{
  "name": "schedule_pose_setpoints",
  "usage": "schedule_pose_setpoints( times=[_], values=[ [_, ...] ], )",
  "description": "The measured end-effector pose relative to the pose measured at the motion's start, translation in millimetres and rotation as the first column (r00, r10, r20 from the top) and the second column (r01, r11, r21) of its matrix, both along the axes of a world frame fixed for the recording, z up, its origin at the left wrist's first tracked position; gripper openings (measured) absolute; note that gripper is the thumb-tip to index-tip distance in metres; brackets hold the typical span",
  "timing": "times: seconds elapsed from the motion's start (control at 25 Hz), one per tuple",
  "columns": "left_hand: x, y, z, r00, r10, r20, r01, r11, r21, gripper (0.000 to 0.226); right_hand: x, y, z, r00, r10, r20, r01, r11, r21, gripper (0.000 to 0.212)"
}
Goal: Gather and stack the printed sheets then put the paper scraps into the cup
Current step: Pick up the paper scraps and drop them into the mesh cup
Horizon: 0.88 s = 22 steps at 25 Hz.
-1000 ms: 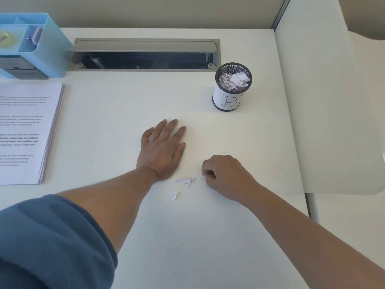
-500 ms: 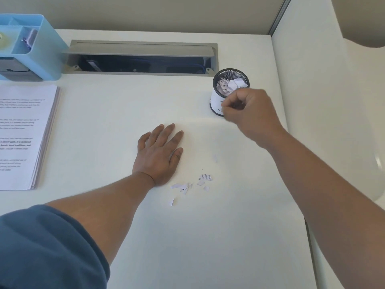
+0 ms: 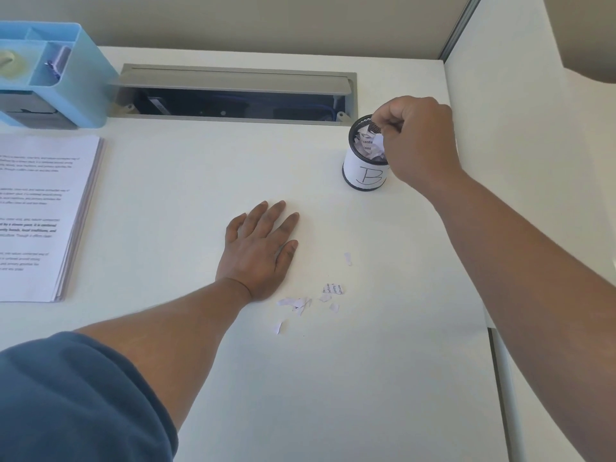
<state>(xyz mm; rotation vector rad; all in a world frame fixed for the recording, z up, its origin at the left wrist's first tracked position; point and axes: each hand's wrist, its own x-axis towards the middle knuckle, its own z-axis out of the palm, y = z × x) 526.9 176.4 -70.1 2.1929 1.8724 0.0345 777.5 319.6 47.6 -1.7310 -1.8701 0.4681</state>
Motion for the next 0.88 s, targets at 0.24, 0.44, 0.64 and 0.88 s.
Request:
schedule_pose_setpoints(
  times=[0.24,0.44,0.64,0.88],
  values=[
    [0.3,-0.4,0.6,1.0,0.001,0.009,-0.001,1.0,-0.001,0.057,-2.3,-22.7,7.5,0.982,-0.005,-0.187,0.015,0.999,0.049,0.021],
    [0.4,-0.6,1.0,1.0,0.0,0.015,0.0,1.0,-0.003,0.058,-13.6,-82.2,-9.2,0.961,0.21,-0.181,-0.251,0.937,-0.243,0.025],
    [0.2,-0.5,0.1,1.0,-0.001,0.013,0.001,1.0,0.0,0.058,-17.2,-140.6,-43.5,0.891,0.449,0.069,-0.333,0.749,-0.573,0.037],
    [-0.4,-0.4,-0.1,1.0,-0.001,0.01,0.001,1.0,0.004,0.059,-19.7,-168.7,-55.9,0.929,0.331,0.163,-0.183,0.798,-0.575,0.076]
  ],
)
